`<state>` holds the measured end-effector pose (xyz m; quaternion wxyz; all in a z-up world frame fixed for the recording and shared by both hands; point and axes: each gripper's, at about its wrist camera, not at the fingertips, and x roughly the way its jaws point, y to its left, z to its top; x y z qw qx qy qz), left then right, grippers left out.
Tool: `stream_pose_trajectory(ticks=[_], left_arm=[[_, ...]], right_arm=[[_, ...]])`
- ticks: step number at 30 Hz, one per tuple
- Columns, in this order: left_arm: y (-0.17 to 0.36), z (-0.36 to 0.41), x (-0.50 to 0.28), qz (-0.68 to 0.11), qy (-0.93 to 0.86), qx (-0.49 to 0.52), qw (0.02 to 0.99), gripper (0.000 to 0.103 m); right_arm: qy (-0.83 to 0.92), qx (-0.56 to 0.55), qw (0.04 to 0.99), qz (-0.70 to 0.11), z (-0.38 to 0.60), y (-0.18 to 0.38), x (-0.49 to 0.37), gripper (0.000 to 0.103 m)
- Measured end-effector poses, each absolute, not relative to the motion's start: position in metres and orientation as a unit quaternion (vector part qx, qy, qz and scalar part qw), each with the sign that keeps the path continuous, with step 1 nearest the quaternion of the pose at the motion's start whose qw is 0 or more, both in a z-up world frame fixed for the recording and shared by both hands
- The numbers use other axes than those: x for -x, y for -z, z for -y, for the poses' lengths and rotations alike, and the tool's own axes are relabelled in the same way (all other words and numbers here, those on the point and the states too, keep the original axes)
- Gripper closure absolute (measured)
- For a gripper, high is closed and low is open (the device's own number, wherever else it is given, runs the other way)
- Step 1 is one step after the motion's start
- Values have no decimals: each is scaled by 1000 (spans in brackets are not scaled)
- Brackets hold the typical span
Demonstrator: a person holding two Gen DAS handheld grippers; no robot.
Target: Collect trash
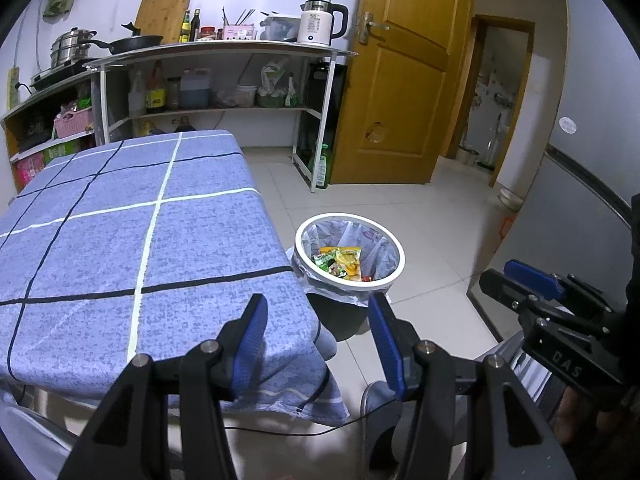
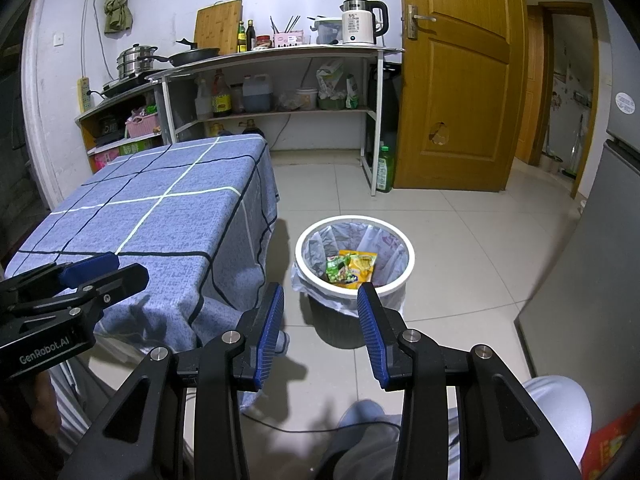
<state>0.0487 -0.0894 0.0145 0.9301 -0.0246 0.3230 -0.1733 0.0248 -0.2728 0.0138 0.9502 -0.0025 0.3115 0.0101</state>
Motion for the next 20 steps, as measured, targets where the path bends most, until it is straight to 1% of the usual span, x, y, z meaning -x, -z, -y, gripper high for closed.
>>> stream_pose_trajectory(ticks=[20], left_arm=[[-14,97,-44,-313,165,13,935,49]], right_arm=[[-12,2,950,-313,274,-14,-26,64]])
